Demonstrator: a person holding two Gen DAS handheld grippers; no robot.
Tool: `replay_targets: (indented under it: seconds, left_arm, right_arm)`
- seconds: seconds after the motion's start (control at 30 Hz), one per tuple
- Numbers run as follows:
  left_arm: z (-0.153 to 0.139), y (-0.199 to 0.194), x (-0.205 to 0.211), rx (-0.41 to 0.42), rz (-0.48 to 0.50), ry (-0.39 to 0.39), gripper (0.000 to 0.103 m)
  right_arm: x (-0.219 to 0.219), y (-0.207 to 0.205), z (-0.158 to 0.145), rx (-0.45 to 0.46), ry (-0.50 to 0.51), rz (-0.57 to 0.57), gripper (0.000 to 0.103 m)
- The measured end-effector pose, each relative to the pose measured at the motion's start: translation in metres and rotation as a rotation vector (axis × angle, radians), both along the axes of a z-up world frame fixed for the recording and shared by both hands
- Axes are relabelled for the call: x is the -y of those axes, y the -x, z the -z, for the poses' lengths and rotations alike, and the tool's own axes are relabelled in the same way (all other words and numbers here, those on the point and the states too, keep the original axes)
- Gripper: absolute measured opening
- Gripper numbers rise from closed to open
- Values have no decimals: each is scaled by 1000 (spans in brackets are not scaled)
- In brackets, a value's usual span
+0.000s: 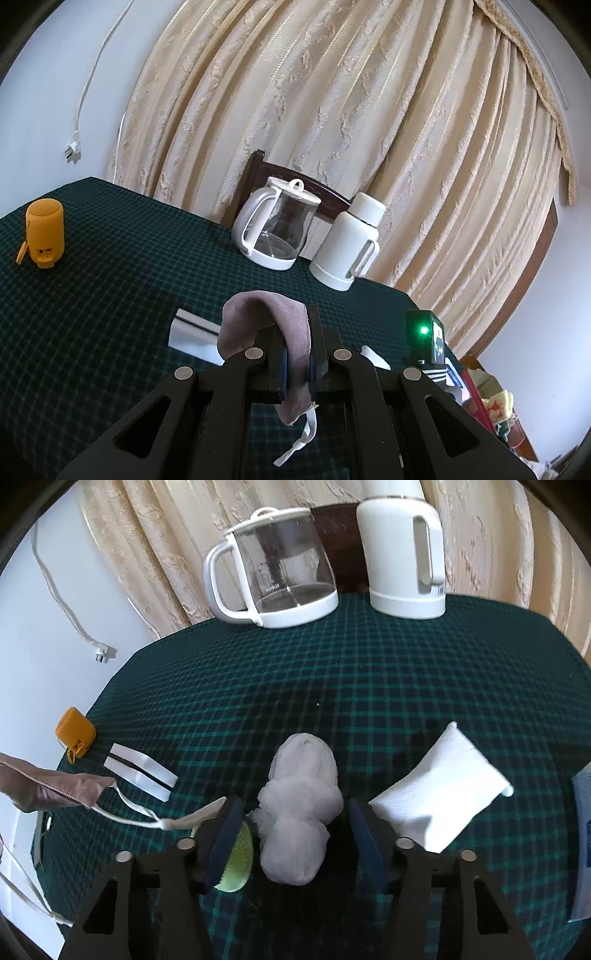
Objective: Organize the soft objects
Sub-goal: 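Grasp the white puff with the right gripper while the left holds the cloth, then carry the puff into the tin box and open the right gripper while the left carries the cloth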
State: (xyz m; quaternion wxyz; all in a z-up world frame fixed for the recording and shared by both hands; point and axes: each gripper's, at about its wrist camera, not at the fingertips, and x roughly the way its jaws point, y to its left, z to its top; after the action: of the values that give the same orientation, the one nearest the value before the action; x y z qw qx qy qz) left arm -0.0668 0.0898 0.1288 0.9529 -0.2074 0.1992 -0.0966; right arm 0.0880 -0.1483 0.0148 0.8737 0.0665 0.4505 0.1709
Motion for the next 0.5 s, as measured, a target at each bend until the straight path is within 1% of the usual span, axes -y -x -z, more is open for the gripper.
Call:
replay_targets:
  seconds: [0.07,0.1,0.23,0.4,0.5]
  left_arm:
    - [1,0,-1,-2,-1,-1,7]
    - [1,-1,-1,-4,-2,0,7]
    - [1,-3,1,-9,-1,0,7]
    - [-1,-3,5,-5,4,-6,7]
    - [-2,-3,9,-4,10,-10,7]
  right_arm:
    - [1,-1,1,-4,-9,3,48]
    - [2,0,0,-2,-18,4,47]
    - [8,7,-7,19,-54,11,46]
    - [17,23,-22,77,-64,26,46]
    - [25,32,-27,94,-75,38,46]
